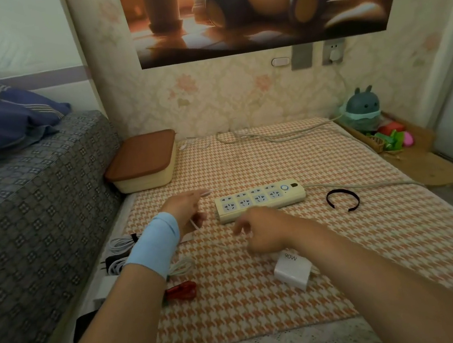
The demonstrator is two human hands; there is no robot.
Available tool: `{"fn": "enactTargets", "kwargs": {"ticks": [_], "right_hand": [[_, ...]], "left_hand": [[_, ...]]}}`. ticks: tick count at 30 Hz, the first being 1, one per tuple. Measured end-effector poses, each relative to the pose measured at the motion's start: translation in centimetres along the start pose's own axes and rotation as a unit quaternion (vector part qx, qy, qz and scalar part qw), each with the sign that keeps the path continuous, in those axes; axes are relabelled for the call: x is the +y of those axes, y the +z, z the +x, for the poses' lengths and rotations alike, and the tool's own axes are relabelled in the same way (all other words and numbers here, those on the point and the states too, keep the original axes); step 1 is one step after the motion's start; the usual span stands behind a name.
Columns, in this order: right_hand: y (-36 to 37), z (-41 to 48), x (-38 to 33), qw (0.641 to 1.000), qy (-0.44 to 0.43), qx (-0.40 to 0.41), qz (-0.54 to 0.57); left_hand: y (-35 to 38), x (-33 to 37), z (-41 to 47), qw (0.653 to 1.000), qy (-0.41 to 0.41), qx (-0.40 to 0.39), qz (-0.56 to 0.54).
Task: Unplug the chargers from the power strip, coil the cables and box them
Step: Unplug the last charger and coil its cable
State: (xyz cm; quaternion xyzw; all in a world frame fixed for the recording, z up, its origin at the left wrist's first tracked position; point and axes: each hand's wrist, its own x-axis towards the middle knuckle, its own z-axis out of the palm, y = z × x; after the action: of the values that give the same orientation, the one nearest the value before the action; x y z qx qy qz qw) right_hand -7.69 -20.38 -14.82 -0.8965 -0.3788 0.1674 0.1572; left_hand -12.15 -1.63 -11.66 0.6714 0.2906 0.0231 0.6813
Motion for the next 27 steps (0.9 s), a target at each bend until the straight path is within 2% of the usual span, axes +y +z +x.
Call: {"fn": "enactTargets", "kwargs": {"ticks": [3,4,6,8,10,13,16,19,23,25,27], "right_hand": [[-0.7,-0.2,-0.4,0.982,-0.018,0.168,0.078],[-0.9,-0.2,-0.6,0.975,-0.039,0.201,0.09],[-1.0,0.1,-0.9,0.973,-0.075,0.215,0.033],[-0.7,0.5,-1.2,0.972,-0.1,0.21,-0.045],[-0.7,0.4,-1.7,0.974,-0.095,0.202,-0.047],[-0.8,-0.3,-2.3,0.974,-0.085,0.208,0.02],[-1.1,-1.4,-2.9,0.975,-0.072,0.21,-0.026],[-1.5,-2.1,-2.0,0.978,-0.034,0.202,-0.038],[-1.7,-3.0,0.1,0.986,0.031,0.156,-0.046],[-1.7,-3.1,0.7,0.987,0.047,0.155,-0.012],[-1.6,-2.9,0.8,0.985,0.05,0.164,0.031]], "left_hand": [[-1.5,0.1,-1.7,0.987,0.055,-0.082,0.124],[-2.0,0.2,-2.3,0.978,0.068,-0.111,0.165],[-2.5,0.1,-3.3,0.958,0.088,-0.142,0.234],[-2.6,0.2,-3.8,0.955,0.087,-0.139,0.246],[-2.6,0.5,-3.9,0.958,0.086,-0.096,0.256],[-2.4,1.2,-4.0,0.93,0.119,-0.038,0.346],[-2.3,1.0,-4.2,0.934,0.179,0.02,0.308],[-2.5,0.2,-4.2,0.934,0.23,0.126,0.244],[-3.1,-0.6,-3.9,0.931,0.203,0.263,0.154],[-3.8,-1.1,-3.6,0.927,0.172,0.314,0.112],[-4.5,-1.5,-3.4,0.915,0.127,0.344,0.168]]}}
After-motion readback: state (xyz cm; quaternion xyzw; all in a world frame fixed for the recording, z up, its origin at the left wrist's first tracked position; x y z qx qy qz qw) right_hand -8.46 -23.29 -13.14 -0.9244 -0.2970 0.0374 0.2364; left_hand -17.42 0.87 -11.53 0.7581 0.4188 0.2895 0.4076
